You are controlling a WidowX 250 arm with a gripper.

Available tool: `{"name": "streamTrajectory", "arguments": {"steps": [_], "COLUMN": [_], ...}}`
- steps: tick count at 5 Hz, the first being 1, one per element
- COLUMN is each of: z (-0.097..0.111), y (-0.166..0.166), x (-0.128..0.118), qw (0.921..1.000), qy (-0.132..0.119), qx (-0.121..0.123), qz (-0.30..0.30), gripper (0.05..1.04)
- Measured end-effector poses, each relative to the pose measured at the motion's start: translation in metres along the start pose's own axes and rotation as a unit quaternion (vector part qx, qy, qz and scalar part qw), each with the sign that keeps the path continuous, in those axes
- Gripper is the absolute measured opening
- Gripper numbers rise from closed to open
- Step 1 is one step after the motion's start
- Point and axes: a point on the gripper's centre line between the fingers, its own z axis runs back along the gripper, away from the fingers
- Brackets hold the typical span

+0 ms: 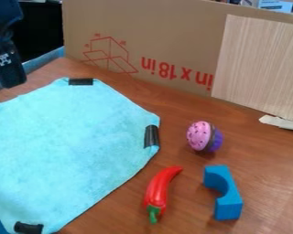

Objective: Put the red thing on the top right part of the blue cloth

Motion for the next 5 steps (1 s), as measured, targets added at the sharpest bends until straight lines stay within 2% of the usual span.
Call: {"name": "streamTrajectory", "arguments": {"steps": [1,2,3,4,5], "z": [-0.007,-0.022,-0.032,-0.042,-0.053], "y": [-0.003,-0.039,-0.064,-0.088,-0.110], "x": [-0.001,0.007,0.013,0.023,0.034], "qw": [0.9999,0.9974,0.9942,0.9908,0.9879], "qy": [0.004,0.003,0.000,-0.024,-0.048], "qx": [-0.013,-0.055,-0.073,-0.078,-0.055], "qz": [0.005,0.047,0.079,0.108,0.137], "gripper": [0.999,0.999,0.999,0.999,0.999]}}
